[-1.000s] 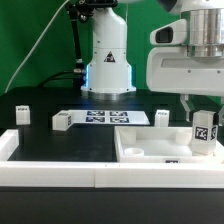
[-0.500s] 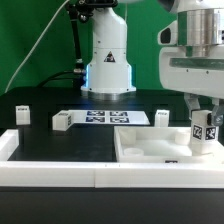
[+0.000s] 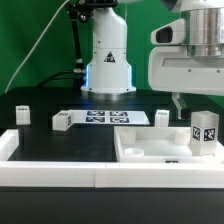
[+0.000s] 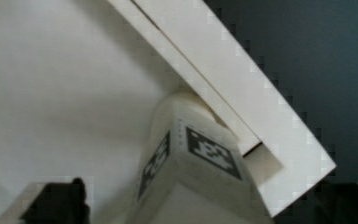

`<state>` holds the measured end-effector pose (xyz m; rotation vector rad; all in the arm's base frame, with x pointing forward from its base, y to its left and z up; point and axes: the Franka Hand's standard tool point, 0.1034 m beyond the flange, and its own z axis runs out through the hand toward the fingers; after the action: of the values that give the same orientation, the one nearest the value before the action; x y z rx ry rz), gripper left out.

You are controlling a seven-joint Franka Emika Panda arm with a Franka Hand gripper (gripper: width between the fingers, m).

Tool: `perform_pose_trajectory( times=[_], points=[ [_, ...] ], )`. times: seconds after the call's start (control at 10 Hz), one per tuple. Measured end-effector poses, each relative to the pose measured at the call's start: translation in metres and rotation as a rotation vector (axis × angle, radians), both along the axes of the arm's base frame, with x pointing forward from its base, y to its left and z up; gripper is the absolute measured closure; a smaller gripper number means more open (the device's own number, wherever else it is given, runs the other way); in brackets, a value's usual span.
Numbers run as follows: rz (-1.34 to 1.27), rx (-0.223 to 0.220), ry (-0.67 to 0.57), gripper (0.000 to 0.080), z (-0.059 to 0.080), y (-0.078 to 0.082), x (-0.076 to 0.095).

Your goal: Assemble one leg

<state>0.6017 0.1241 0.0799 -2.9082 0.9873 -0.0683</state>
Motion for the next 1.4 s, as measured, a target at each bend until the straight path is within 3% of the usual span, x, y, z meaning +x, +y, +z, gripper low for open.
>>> perform_pose_trajectory(
  times=[0.4,0.9,1.0,1.2,1.3,1.4],
  points=[
    [0.535,-0.097,-0.019,0.0151,-0.0007,0.0021,-0.0003],
    [0.941,-0.131,-0.025,0.0151,-0.0004,-0.0037,0.0011],
    [0.914,-0.128,-0.024,0.0151,-0.0004,-0.0034,0.001],
    [0.914,-0.128,-0.024,0.04,-0.0004,-0.0036,0.0011],
    [0.906,-0.128,-0.025,0.04,-0.0003,-0.0034,0.0011],
    [0.887,-0.127,-0.024,0.0509,-0.0004,-0.0034,0.0011]
  ],
)
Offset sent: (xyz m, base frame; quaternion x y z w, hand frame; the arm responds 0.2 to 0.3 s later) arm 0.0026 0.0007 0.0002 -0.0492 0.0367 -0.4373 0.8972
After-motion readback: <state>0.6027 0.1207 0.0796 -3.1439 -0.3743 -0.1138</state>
